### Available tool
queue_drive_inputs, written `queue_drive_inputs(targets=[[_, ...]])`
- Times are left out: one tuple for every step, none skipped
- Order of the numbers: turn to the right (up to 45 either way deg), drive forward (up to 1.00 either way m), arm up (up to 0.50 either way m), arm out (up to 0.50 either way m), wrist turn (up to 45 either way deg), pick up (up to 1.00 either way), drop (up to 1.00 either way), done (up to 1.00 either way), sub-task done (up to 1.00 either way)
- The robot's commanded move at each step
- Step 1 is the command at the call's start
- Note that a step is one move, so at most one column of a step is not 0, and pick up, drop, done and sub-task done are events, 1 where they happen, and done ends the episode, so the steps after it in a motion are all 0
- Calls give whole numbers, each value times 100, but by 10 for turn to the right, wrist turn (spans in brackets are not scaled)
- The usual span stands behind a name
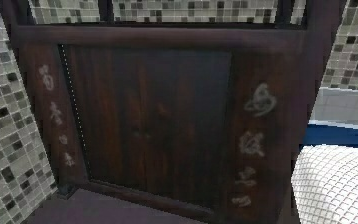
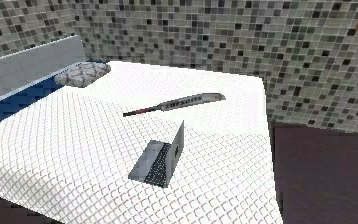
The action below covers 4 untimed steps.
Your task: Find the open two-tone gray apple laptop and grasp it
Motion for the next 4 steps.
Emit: queue_drive_inputs(targets=[[0,0,0,32,0,0,0,0,0],[0,0,0,0,450,0,0,0,0],[0,0,0,0,450,0,0,0,0],[0,0,0,0,450,0,0,0,0]])
